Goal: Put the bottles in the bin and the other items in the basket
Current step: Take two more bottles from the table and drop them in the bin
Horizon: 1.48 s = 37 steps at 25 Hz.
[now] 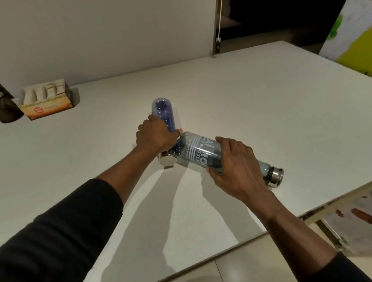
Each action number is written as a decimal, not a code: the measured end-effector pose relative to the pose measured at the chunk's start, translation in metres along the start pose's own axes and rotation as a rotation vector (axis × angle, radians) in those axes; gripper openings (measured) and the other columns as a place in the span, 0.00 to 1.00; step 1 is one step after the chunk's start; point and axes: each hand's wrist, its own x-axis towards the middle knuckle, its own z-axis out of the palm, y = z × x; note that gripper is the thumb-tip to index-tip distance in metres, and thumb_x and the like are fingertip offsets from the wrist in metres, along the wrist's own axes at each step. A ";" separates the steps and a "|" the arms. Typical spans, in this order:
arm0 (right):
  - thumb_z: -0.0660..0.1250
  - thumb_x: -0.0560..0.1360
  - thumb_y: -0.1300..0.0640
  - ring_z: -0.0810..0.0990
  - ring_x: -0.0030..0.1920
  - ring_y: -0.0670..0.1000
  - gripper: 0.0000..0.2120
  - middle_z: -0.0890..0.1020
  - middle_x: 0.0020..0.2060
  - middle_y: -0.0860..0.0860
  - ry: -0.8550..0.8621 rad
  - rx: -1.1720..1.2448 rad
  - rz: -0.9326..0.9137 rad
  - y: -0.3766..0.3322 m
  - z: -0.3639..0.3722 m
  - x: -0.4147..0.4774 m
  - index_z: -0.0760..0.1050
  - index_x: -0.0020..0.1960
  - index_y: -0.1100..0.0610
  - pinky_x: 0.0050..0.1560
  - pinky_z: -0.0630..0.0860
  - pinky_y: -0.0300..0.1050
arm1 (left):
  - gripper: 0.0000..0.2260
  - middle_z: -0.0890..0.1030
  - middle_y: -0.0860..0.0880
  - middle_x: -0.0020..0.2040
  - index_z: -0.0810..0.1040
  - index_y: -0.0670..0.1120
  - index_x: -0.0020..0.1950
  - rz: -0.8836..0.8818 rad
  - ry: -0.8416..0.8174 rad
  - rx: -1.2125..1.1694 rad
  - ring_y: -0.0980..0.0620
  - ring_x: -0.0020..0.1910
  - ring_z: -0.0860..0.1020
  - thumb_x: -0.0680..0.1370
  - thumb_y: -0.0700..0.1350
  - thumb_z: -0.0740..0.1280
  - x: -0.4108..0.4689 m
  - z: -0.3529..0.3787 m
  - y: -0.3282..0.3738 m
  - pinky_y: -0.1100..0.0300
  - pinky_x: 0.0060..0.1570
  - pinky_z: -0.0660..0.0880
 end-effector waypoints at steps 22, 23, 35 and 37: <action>0.72 0.68 0.29 0.82 0.43 0.48 0.40 0.81 0.48 0.45 -0.281 0.736 -0.084 -0.185 0.014 0.032 0.65 0.72 0.48 0.40 0.76 0.43 | 0.37 0.83 0.54 0.55 0.73 0.52 0.70 -0.426 0.425 -0.375 0.52 0.47 0.84 0.67 0.67 0.79 -0.200 -0.132 -0.195 0.55 0.46 0.82; 0.71 0.67 0.27 0.82 0.42 0.44 0.41 0.80 0.46 0.43 -0.323 0.762 -0.100 -0.193 0.014 0.024 0.65 0.72 0.46 0.38 0.76 0.41 | 0.37 0.84 0.54 0.55 0.73 0.53 0.70 -0.436 0.430 -0.385 0.53 0.47 0.84 0.67 0.67 0.79 -0.214 -0.132 -0.202 0.55 0.46 0.83; 0.68 0.59 0.18 0.88 0.43 0.49 0.41 0.86 0.47 0.48 -0.709 0.911 -0.317 -0.463 0.034 -0.155 0.67 0.64 0.36 0.46 0.86 0.58 | 0.35 0.85 0.61 0.52 0.76 0.56 0.67 -0.679 0.683 -0.490 0.66 0.42 0.84 0.65 0.68 0.78 -0.469 -0.187 -0.412 0.67 0.42 0.82; 0.67 0.58 0.17 0.88 0.44 0.48 0.42 0.85 0.47 0.46 -0.763 0.897 -0.376 -0.508 0.043 -0.187 0.67 0.66 0.36 0.46 0.86 0.55 | 0.35 0.84 0.62 0.53 0.75 0.58 0.68 -0.732 0.710 -0.499 0.67 0.46 0.83 0.64 0.69 0.77 -0.506 -0.191 -0.448 0.64 0.48 0.82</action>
